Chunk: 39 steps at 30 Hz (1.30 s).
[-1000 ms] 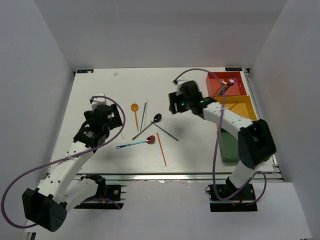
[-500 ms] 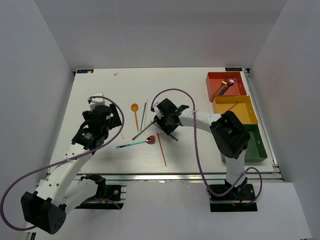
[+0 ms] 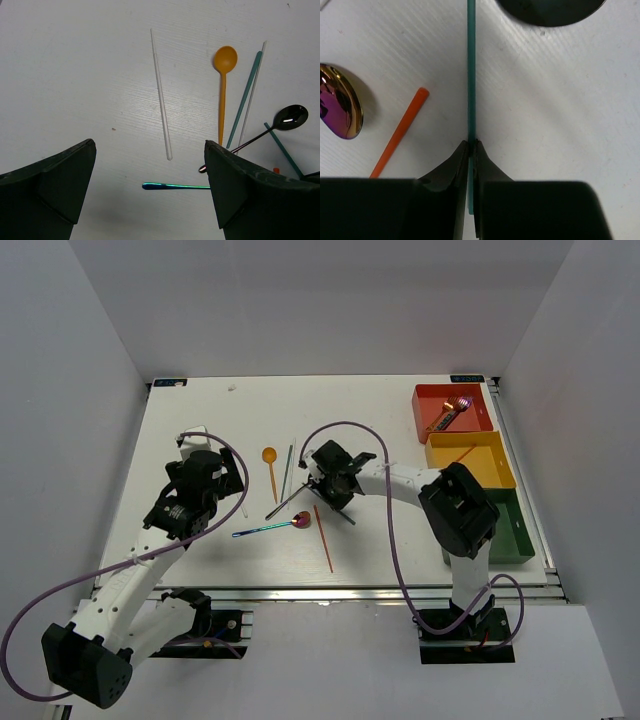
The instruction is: Sort the eating utensils into containers
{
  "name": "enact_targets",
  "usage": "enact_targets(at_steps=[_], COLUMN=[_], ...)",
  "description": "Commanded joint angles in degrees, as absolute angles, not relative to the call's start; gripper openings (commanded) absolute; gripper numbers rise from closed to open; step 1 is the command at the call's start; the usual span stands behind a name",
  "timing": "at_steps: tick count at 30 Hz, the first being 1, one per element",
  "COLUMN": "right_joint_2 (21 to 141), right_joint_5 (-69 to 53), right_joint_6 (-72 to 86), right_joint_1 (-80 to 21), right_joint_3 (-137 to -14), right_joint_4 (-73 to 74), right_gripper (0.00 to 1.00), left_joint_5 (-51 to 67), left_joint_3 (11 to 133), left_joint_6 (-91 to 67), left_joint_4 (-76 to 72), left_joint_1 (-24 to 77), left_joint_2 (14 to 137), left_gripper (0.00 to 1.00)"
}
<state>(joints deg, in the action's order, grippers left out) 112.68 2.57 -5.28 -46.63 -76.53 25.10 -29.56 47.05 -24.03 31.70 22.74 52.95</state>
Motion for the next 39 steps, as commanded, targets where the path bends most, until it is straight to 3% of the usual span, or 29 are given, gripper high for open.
enact_targets(at_steps=[1, 3, 15, 23, 26, 29, 39], right_joint_2=[112.2, 110.7, 105.8, 91.1, 86.6, 82.5, 78.1], right_joint_5=[3.1, 3.0, 5.8, 0.5, -1.7, -5.4, 3.7], right_joint_6=[-3.8, -3.1, -1.1, 0.1, 7.1, 16.9, 35.7], right_joint_1=[-46.9, -46.9, -47.0, -44.7, -38.4, -26.0, 3.9], right_joint_3=[-71.7, -70.3, -69.5, -65.9, -66.3, -65.1, -59.8], right_joint_4=[29.5, 30.1, 40.6, 30.2, 26.1, 21.5, 9.7], right_gripper=[0.07, 0.0, 0.0, 0.0, 0.0, 0.0, 0.0], left_joint_5=[-29.4, -29.4, -29.2, -29.0, -28.8, -28.6, -28.5], left_joint_3=[47.9, 48.0, 48.0, 48.0, 48.0, 47.9, 47.9], left_joint_6=[-23.9, -23.9, -23.9, -23.9, -23.8, -23.8, -23.7], left_joint_4=[31.4, 31.4, 31.5, 31.3, 31.2, 31.1, 31.1], left_joint_1=[22.9, 22.9, 22.9, 22.9, 22.9, 22.9, 22.9], left_joint_2=[52.4, 52.5, 52.5, 52.6, 52.6, 52.6, 52.1], left_gripper=[0.98, 0.98, 0.98, 0.98, 0.98, 0.98, 0.98])
